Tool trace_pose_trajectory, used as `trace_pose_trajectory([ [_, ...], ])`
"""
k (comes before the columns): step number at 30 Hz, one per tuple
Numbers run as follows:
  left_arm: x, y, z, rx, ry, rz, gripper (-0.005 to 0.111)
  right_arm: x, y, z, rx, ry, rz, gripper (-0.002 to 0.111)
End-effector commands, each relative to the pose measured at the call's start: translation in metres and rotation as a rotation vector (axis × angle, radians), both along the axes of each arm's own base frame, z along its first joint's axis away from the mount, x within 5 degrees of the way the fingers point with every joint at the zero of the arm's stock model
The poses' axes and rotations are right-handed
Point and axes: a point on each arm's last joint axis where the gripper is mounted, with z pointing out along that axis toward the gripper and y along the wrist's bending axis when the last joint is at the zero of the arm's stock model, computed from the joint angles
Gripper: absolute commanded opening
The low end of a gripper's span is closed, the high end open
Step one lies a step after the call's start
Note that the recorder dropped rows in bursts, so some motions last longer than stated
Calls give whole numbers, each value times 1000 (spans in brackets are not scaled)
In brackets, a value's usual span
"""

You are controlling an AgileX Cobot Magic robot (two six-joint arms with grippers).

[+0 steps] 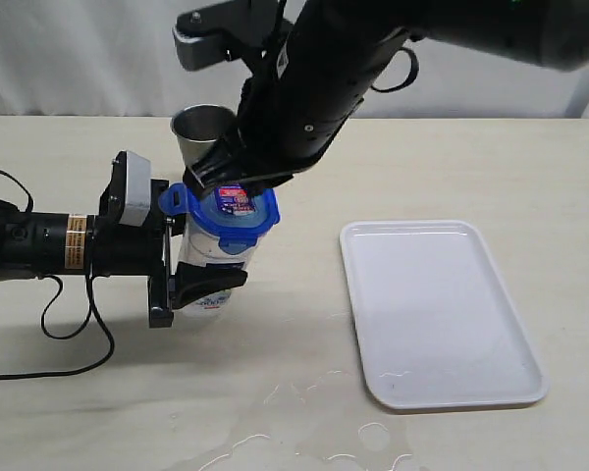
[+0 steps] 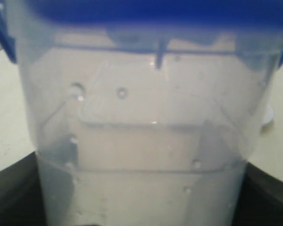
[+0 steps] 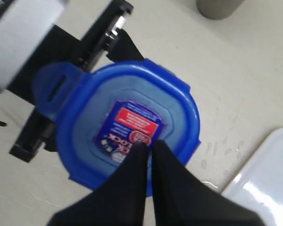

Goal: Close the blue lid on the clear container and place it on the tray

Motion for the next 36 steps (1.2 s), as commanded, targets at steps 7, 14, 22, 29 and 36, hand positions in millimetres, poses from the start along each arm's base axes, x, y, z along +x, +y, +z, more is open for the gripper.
trace_pose_trajectory([
  [7, 2, -1, 9, -44, -15, 11, 0, 14, 3, -35, -125, 27, -29, 4],
  [14, 2, -1, 9, -44, -11, 10, 0, 18, 2, -49, -174, 64, -43, 4],
  [22, 2, -1, 8, -44, -9, 9, 0, 23, 0, -58, -183, 82, -54, 4],
  [29, 2, 0, 7, -36, 8, 21, 0, 40, -33, -35, -49, 112, -164, 6],
  [36, 4, 2, 1, 31, 25, 54, 0, 29, -50, 23, 92, 0, -190, 39],
])
